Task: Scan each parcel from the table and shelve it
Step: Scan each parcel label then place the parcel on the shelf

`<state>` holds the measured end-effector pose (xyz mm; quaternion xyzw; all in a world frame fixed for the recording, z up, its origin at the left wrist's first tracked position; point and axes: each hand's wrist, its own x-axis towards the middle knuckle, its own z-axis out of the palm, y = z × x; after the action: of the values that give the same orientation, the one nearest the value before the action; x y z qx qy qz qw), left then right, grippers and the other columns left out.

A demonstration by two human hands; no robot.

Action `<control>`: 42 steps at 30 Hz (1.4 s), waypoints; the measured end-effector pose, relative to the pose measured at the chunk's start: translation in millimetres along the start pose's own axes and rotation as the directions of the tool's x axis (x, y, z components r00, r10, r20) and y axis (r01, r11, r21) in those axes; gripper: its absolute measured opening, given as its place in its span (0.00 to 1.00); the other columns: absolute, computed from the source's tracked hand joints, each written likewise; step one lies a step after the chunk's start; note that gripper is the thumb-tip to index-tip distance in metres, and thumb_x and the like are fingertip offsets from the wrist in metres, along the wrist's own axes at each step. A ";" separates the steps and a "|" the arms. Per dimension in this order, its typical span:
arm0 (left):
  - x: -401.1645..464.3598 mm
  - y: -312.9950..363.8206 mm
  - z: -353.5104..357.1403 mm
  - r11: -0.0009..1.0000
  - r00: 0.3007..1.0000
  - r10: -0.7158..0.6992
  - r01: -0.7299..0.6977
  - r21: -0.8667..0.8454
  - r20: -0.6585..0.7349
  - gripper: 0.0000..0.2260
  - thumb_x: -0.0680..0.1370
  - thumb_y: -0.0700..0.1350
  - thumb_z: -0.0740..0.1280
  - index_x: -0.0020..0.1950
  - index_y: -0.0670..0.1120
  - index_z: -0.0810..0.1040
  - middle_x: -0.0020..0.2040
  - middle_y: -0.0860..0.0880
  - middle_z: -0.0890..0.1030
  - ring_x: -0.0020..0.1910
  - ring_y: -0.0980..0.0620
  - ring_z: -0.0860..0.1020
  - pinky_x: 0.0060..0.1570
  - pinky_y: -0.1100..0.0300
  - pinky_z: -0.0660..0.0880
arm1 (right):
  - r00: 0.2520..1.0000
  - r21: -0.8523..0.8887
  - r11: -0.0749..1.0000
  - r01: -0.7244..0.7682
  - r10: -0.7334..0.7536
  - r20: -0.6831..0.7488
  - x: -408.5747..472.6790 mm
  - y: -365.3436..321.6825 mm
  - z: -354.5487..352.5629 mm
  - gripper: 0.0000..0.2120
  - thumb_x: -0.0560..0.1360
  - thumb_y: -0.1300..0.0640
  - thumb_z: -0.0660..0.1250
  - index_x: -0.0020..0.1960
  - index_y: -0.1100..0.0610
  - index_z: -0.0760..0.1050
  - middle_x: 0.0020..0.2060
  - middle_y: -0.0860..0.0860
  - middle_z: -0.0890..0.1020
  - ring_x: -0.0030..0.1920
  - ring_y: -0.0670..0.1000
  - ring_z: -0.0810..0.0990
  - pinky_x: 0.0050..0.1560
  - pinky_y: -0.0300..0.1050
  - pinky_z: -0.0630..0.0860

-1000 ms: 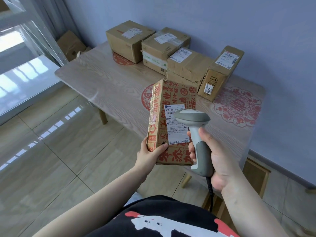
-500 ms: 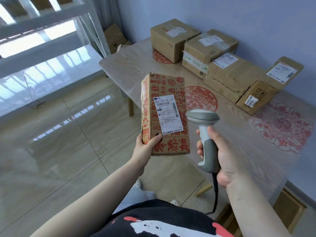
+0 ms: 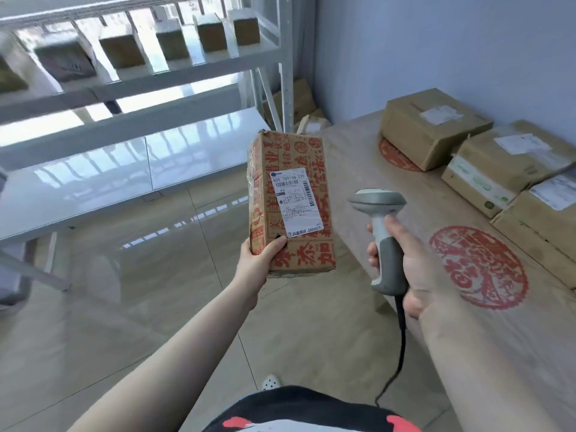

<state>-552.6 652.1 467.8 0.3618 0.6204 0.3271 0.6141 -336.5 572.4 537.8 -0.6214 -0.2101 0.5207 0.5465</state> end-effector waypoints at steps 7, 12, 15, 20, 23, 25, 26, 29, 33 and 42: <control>67.9 81.4 -65.9 0.993 0.989 0.097 -0.103 -0.053 -0.109 0.33 0.72 0.59 0.74 0.72 0.54 0.65 0.60 0.53 0.78 0.56 0.54 0.77 0.55 0.54 0.71 | 0.989 0.019 0.996 0.089 -0.090 0.119 65.0 -57.4 108.0 0.20 0.72 0.39 0.66 0.45 0.56 0.78 0.31 0.51 0.79 0.28 0.45 0.77 0.37 0.41 0.72; 109.4 129.0 -89.0 0.979 0.971 0.153 -0.174 -0.106 -0.185 0.31 0.73 0.58 0.74 0.71 0.53 0.67 0.60 0.52 0.79 0.54 0.56 0.77 0.46 0.59 0.71 | 0.977 -0.007 0.991 0.134 -0.131 0.171 113.0 -92.1 163.1 0.19 0.76 0.41 0.66 0.39 0.57 0.78 0.31 0.53 0.79 0.28 0.46 0.76 0.36 0.40 0.74; 136.7 150.9 -96.6 0.973 0.963 0.159 -0.191 -0.132 -0.218 0.30 0.73 0.57 0.74 0.71 0.51 0.67 0.59 0.51 0.79 0.53 0.56 0.78 0.41 0.62 0.70 | 0.967 -0.028 0.989 0.147 -0.138 0.216 146.9 -106.0 188.9 0.19 0.78 0.42 0.65 0.37 0.56 0.77 0.29 0.52 0.79 0.28 0.47 0.76 0.34 0.38 0.74; 187.2 191.0 -97.3 0.963 0.946 0.181 -0.226 -0.146 -0.270 0.29 0.73 0.56 0.74 0.69 0.50 0.67 0.58 0.52 0.79 0.52 0.58 0.78 0.41 0.65 0.70 | 0.950 -0.024 0.991 0.131 -0.118 0.290 209.9 -132.2 220.3 0.16 0.77 0.41 0.66 0.47 0.55 0.78 0.29 0.50 0.80 0.27 0.45 0.77 0.33 0.38 0.74; 214.5 219.0 -94.0 0.958 0.942 0.175 -0.230 -0.172 -0.285 0.31 0.73 0.57 0.74 0.71 0.50 0.67 0.61 0.51 0.80 0.54 0.57 0.78 0.41 0.65 0.69 | 0.937 -0.033 0.990 0.138 -0.119 0.329 244.9 -153.0 231.8 0.16 0.76 0.41 0.67 0.48 0.54 0.79 0.31 0.51 0.80 0.29 0.47 0.77 0.31 0.39 0.74; 228.7 239.0 -90.9 0.952 0.937 0.193 -0.250 -0.175 -0.289 0.31 0.73 0.57 0.74 0.72 0.50 0.67 0.60 0.52 0.80 0.53 0.58 0.78 0.41 0.65 0.68 | 0.928 -0.016 0.989 0.144 -0.129 0.349 264.2 -169.1 238.5 0.15 0.76 0.42 0.67 0.47 0.54 0.78 0.31 0.51 0.80 0.29 0.48 0.76 0.29 0.38 0.74; 235.2 249.7 -90.2 0.948 0.934 0.208 -0.265 -0.175 -0.289 0.31 0.74 0.57 0.74 0.72 0.50 0.67 0.60 0.52 0.80 0.53 0.59 0.78 0.40 0.66 0.67 | 0.927 -0.014 0.988 0.154 -0.140 0.347 273.6 -177.1 242.3 0.15 0.76 0.42 0.67 0.46 0.55 0.78 0.31 0.51 0.80 0.28 0.48 0.76 0.29 0.39 0.73; 253.9 282.6 -92.4 0.933 0.919 0.256 -0.317 -0.173 -0.300 0.31 0.74 0.57 0.73 0.72 0.51 0.67 0.61 0.52 0.80 0.53 0.59 0.78 0.41 0.66 0.68 | 0.912 -0.005 0.979 0.204 -0.188 0.364 298.2 -202.6 253.6 0.19 0.72 0.39 0.71 0.43 0.55 0.79 0.31 0.51 0.79 0.29 0.48 0.76 0.36 0.43 0.72; 279.7 334.1 -105.5 0.896 0.883 0.364 -0.419 -0.148 -0.297 0.30 0.72 0.57 0.75 0.70 0.51 0.69 0.60 0.51 0.82 0.55 0.54 0.81 0.47 0.64 0.73 | 0.885 0.046 0.963 0.264 -0.262 0.384 325.4 -240.1 276.6 0.26 0.62 0.34 0.75 0.46 0.55 0.80 0.32 0.51 0.80 0.29 0.48 0.76 0.40 0.46 0.71; 330.7 446.8 -138.0 0.823 0.830 0.524 -0.551 -0.139 -0.191 0.34 0.66 0.60 0.78 0.67 0.53 0.70 0.58 0.51 0.83 0.56 0.52 0.82 0.53 0.59 0.76 | 0.836 0.158 0.901 0.403 -0.433 0.338 360.3 -304.1 347.7 0.35 0.57 0.32 0.76 0.53 0.57 0.81 0.32 0.53 0.80 0.29 0.48 0.76 0.31 0.39 0.74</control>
<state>-664.0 1172.9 678.4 0.4381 0.5018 0.5695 0.4816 -414.4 1127.2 709.0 -0.4304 -0.4172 0.5028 0.6228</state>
